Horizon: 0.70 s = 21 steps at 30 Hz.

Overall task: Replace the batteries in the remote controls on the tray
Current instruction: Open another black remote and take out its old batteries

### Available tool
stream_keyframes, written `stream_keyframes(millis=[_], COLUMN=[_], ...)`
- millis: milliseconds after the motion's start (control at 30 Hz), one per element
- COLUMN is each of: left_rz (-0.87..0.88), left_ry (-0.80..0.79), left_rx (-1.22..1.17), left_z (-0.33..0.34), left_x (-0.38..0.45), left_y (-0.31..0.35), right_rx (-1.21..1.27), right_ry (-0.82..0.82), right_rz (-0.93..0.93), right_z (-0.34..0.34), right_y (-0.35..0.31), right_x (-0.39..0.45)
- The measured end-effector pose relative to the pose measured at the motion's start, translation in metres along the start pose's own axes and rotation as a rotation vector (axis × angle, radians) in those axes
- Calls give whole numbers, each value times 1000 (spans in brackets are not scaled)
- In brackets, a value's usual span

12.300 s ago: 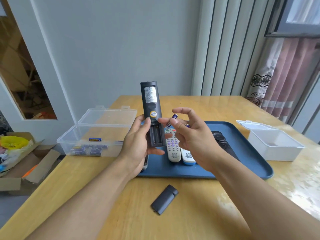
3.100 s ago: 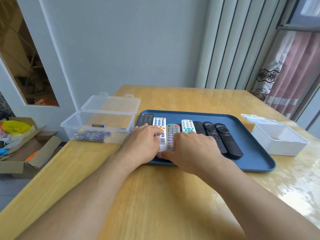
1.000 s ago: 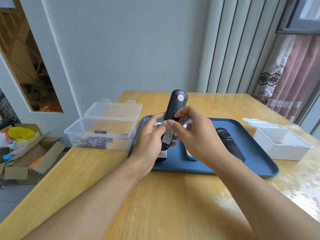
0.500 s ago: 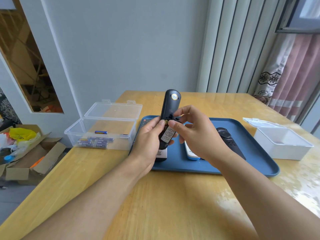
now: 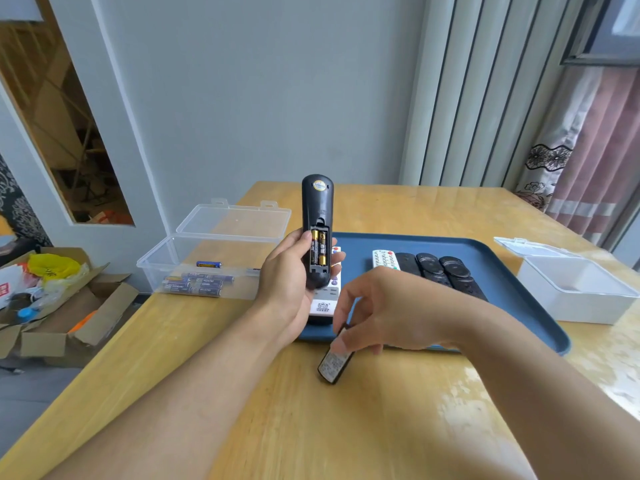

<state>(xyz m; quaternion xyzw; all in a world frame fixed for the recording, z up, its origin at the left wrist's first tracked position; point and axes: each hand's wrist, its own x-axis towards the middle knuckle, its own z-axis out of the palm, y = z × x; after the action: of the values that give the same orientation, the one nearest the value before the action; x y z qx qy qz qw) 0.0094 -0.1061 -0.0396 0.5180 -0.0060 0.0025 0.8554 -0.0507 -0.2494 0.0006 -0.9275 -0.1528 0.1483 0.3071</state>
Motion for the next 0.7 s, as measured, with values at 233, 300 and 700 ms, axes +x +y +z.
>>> stream_keyframes(millis=[233, 300, 700], left_rz=[-31, -36, -32], left_ry=[-48, -56, -123], left_rx=[-8, -11, -45], left_z=[0, 1, 3], left_x=[-2, -3, -8], left_y=[-1, -1, 0], right_rx=[-174, -213, -182], right_ry=[20, 17, 838], right_rz=[61, 92, -195], right_z=[-1, 0, 6], right_y=[2, 3, 19], right_x=[-1, -3, 26])
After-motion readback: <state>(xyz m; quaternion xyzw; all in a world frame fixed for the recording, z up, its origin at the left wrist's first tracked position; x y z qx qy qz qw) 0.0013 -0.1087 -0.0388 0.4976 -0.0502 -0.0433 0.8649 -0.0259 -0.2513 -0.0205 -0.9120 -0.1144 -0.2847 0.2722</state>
